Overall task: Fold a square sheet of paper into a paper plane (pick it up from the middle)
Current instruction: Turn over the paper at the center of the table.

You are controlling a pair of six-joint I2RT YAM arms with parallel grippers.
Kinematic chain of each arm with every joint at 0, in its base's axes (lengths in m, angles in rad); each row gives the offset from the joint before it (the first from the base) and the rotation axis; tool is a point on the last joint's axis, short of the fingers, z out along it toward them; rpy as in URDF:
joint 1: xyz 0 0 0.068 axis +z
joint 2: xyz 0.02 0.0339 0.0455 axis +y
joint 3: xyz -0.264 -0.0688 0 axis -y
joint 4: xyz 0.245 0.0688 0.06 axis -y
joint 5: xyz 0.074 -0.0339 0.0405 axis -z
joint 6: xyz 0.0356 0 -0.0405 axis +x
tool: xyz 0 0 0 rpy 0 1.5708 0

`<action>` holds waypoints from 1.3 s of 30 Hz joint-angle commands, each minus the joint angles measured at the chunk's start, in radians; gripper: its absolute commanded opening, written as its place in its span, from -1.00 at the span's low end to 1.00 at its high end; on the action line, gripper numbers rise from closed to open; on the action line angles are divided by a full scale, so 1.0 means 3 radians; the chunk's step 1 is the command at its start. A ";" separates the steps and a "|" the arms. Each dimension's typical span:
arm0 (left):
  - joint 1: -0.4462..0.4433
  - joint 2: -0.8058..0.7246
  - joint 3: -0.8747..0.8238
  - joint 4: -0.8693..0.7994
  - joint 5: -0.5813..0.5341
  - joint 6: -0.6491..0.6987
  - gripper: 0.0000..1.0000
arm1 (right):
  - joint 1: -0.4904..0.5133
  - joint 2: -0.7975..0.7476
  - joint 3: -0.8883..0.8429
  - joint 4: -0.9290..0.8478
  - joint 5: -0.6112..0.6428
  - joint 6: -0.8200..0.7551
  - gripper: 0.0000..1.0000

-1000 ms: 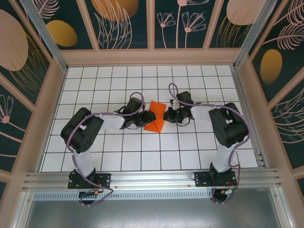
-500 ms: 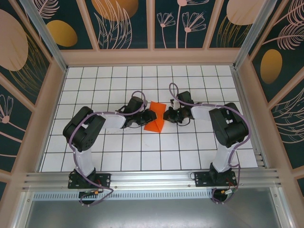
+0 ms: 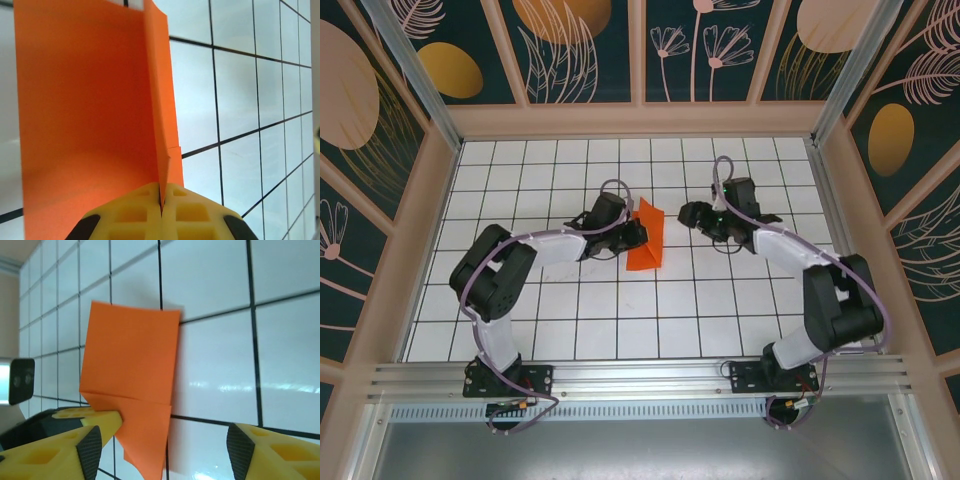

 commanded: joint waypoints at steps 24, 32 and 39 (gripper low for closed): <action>-0.0088 0.0141 0.1286 -0.2403 -0.3618 0.1515 -0.86 | -0.0134 -0.0371 0.0148 -0.0263 0.1154 0.0419 0.98; -0.0187 0.0703 0.1494 -0.2494 -0.4105 0.1475 -0.89 | -0.0256 -0.0061 0.0424 -0.0430 0.1239 0.0601 0.95; -0.0208 0.0896 0.1573 -0.2192 -0.3676 0.1582 -0.86 | -0.0265 -0.0008 0.0445 -0.0458 0.1351 0.0811 0.91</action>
